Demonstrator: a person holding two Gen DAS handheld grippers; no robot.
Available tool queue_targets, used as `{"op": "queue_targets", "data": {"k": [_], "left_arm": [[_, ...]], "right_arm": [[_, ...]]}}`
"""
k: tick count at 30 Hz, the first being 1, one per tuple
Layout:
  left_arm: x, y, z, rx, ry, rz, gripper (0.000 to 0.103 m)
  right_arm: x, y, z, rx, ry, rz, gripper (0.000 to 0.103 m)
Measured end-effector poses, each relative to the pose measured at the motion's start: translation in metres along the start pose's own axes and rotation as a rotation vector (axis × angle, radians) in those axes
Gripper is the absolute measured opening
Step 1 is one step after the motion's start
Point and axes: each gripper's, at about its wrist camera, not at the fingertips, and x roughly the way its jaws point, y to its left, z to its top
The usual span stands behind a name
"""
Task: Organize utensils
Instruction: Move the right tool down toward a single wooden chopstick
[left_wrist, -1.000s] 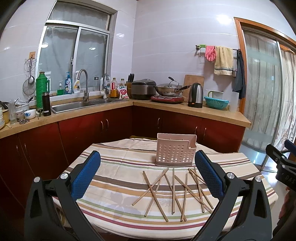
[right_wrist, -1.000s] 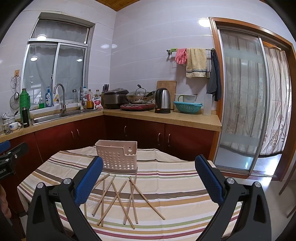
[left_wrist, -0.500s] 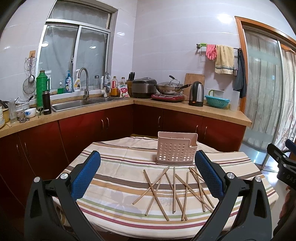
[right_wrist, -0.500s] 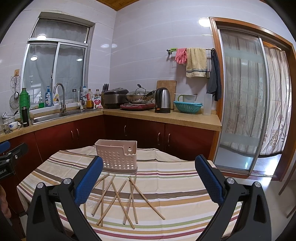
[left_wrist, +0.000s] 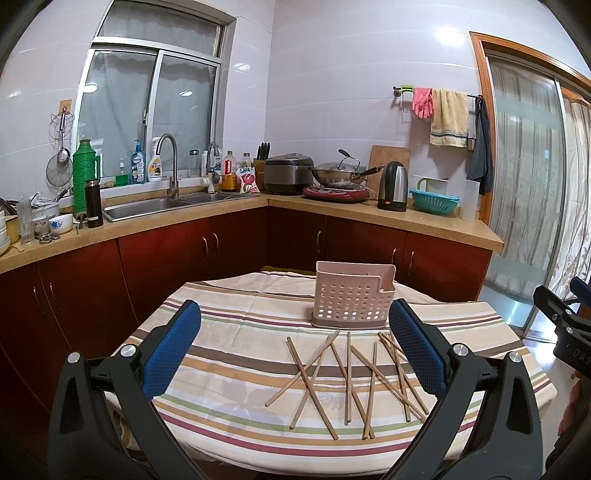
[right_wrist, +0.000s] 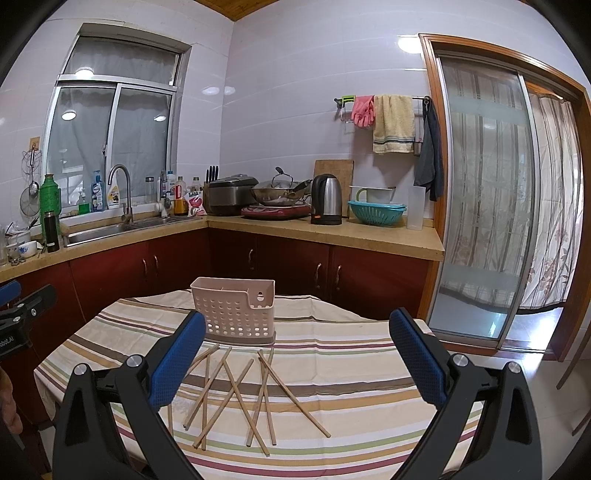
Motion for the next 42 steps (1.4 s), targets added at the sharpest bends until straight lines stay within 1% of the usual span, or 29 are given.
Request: {"op": "queue_targets", "data": {"k": [21,27,30,35,39,42], "left_arm": [[0.000,-0.001,0.002,0.001,0.000,-0.001,0.099],[0.009,-0.002,-0.004,0.009,0.015,-0.011,0.099],[0.021,-0.001,-0.012,0.016,0.040,-0.018,0.099],[0.050,-0.001,-0.036,0.037,0.121,-0.033,0.099],[0.076,0.002,-0.064,0.067,0.192,-0.025,0.099],[0.090,0.006,-0.080,0.086,0.223,-0.010,0.099]], "right_arm": [[0.001,0.002,-0.002,-0.002,-0.004,0.000,0.097],[0.008,0.001,-0.007,0.000,0.007,0.007,0.097],[0.015,-0.001,-0.015,0.000,0.016,0.011,0.097],[0.038,-0.005,-0.036,0.001,0.059,0.023,0.097],[0.060,-0.009,-0.062,-0.004,0.106,0.022,0.097],[0.076,-0.012,-0.085,-0.008,0.144,0.018,0.097]]}}
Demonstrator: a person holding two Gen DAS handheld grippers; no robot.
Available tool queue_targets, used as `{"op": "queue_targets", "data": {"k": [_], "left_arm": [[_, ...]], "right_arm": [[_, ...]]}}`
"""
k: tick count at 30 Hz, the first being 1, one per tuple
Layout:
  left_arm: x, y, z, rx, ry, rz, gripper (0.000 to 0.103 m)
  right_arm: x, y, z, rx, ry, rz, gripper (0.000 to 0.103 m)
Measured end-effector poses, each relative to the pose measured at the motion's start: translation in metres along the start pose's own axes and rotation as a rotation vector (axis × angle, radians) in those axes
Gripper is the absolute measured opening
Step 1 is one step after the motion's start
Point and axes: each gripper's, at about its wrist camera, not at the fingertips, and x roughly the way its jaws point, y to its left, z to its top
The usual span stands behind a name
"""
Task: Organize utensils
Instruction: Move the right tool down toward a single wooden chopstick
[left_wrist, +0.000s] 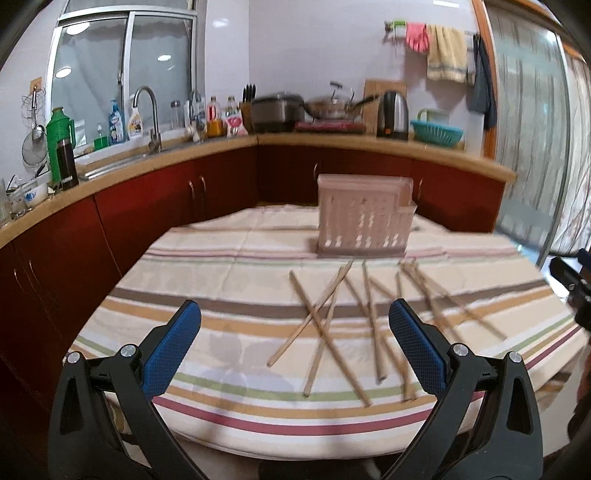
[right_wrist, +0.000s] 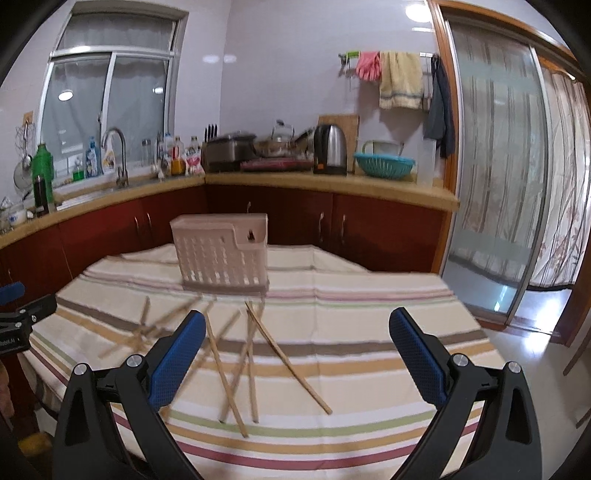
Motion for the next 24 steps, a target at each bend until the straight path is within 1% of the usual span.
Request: {"op": "queue_targets", "data": {"k": [7,11,13,14,16,17,20,22,24], "left_arm": [[0.045,0.005,-0.033,0.047,0.082,0.014,0.097],[0.064,0.006,-0.046,0.056,0.136,0.008,0.086],[0.072,0.007,-0.052,0.055,0.160,0.001,0.085],[0.075,0.007,-0.053,0.057,0.166,0.004,0.085],[0.082,0.010,-0.055,0.064,0.178,0.010,0.082],[0.085,0.011,-0.056,0.064,0.183,0.010,0.080],[0.093,0.017,-0.057,0.055,0.199,0.017,0.078],[0.096,0.019,-0.058,0.058,0.202,0.022,0.076],[0.098,0.019,-0.059,0.066,0.208,0.026,0.075]], "right_arm": [[0.034,-0.006,-0.042,-0.013,0.093,0.001,0.096],[0.047,-0.011,-0.055,-0.002,0.137,0.008,0.095],[0.051,-0.012,-0.058,0.003,0.150,0.014,0.094],[0.054,-0.012,-0.059,0.004,0.155,0.017,0.091],[0.057,-0.013,-0.060,0.005,0.164,0.025,0.079],[0.060,-0.013,-0.061,0.006,0.176,0.029,0.072],[0.066,-0.015,-0.066,0.015,0.193,0.035,0.064],[0.070,-0.017,-0.069,0.015,0.204,0.035,0.057],[0.074,-0.018,-0.071,0.016,0.219,0.036,0.055]]}}
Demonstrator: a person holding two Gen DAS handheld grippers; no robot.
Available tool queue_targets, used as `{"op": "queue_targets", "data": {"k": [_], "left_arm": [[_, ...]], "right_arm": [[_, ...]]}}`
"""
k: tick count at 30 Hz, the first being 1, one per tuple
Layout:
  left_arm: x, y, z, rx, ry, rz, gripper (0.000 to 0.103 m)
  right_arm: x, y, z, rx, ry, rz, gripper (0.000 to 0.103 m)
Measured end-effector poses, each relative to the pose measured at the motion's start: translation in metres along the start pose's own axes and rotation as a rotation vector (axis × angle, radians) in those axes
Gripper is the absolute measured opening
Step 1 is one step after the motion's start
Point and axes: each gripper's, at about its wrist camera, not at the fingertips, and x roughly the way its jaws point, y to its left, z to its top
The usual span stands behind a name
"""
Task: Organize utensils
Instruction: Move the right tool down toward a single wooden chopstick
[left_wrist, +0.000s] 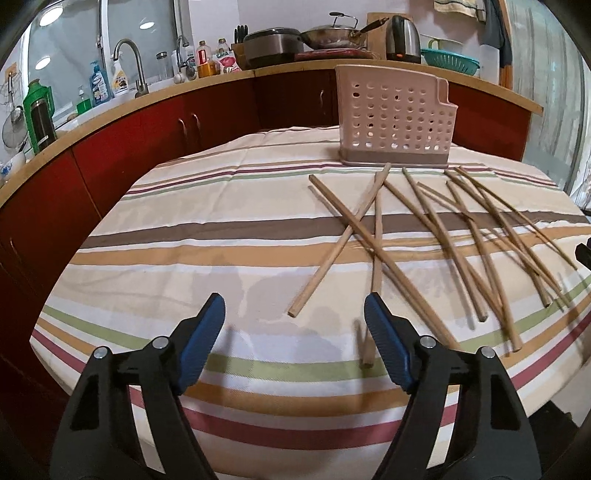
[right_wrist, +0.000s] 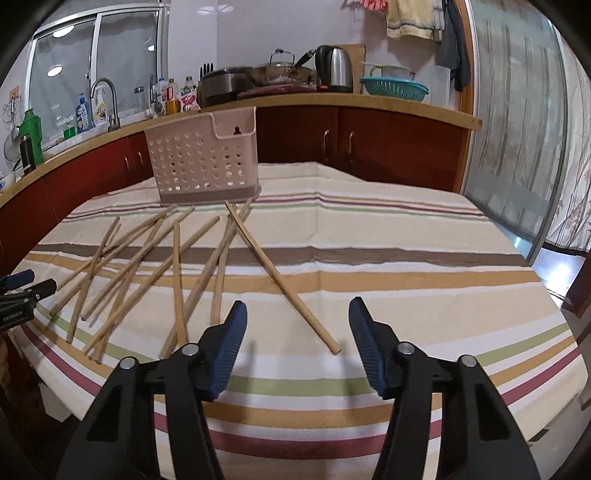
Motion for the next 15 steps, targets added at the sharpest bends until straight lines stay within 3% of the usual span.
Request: {"op": "queue_targets", "data": {"k": [7,15], "left_arm": [[0.003,-0.011,-0.002,0.025,0.014,-0.029,0.075],[0.009,-0.016,-0.005,0.037,0.033,-0.040,0.072]], "right_arm": [[0.013,-0.003,-0.006,0.002,0.038,0.003,0.048],[0.018,-0.011,-0.008,0.013,0.050,-0.014,0.048]]}}
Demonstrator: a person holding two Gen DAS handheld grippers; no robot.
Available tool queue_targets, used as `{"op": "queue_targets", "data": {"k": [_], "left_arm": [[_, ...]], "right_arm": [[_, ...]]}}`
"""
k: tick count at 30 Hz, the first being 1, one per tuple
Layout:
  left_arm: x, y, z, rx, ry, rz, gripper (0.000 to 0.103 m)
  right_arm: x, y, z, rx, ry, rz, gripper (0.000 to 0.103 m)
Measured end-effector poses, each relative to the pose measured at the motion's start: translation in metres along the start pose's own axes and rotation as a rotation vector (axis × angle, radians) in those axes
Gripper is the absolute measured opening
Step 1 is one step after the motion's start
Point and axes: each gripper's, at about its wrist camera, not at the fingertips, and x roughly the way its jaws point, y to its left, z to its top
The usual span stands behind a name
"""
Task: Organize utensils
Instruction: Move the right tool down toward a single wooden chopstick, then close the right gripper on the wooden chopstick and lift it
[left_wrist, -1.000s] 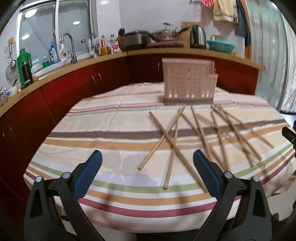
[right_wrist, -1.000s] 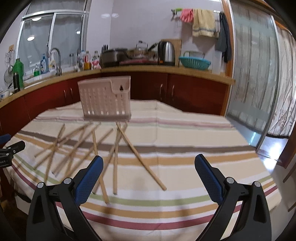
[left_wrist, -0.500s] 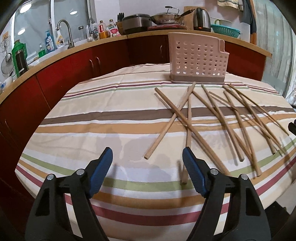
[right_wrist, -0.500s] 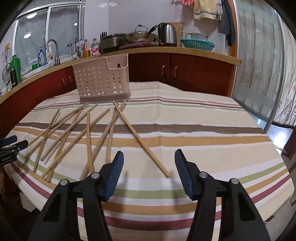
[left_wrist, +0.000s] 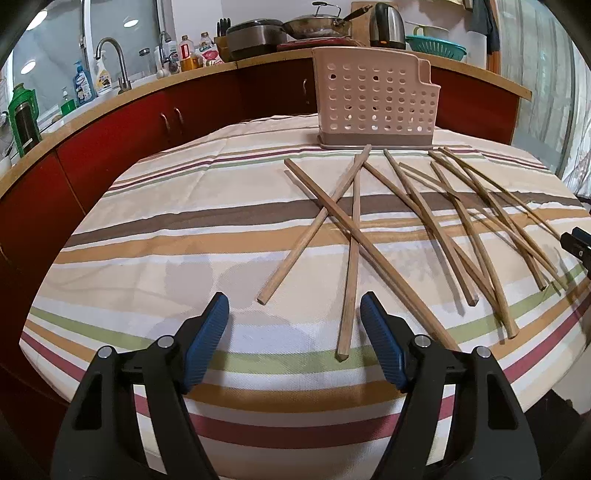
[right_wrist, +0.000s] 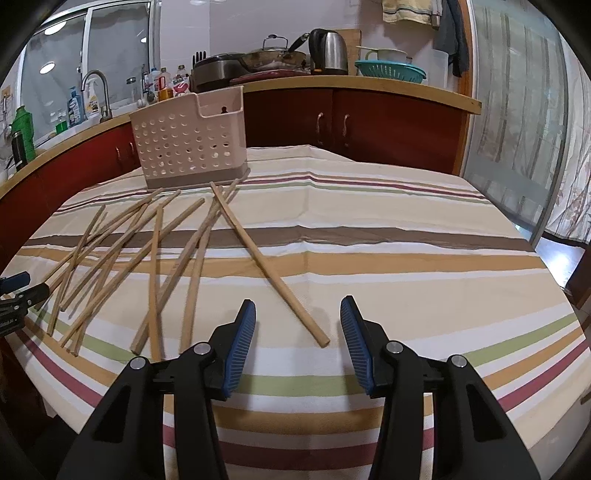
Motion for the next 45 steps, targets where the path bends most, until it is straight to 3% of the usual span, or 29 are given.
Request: {"op": "queue_targets", "data": {"k": [5,15,23,28,29,32,45], "left_arm": [[0.003,0.001,-0.003,0.000,0.006,-0.020,0.067],[0.003,-0.001,-0.003,-0.001,0.008,-0.063,0.057],[0.000,-0.001,-0.006,-0.013,0.018,-0.075,0.056],[-0.003,-0.006,-0.009,-0.001,0.004,-0.127,0.029],[-0.004,-0.009,-0.009,0.015,0.000,-0.140,0.019],[-0.006,-0.015,-0.010,0.048,-0.007,-0.153,0.008],[-0.029,-0.010,-0.003,0.044,-0.079,-0.144,0.007]], "right_arm": [[0.007,-0.002,-0.003,0.001,0.025,0.003,0.048],[0.007,-0.003,-0.006,-0.007,0.021,0.071,0.018],[0.008,-0.003,-0.006,-0.017,0.017,0.093,0.017],[0.005,-0.005,-0.010,-0.007,0.007,0.118,0.010],[0.005,-0.005,-0.011,-0.001,0.006,0.125,0.008],[0.003,-0.004,-0.012,-0.001,0.003,0.130,0.007],[-0.021,-0.002,-0.002,0.001,-0.063,0.124,0.006]]}}
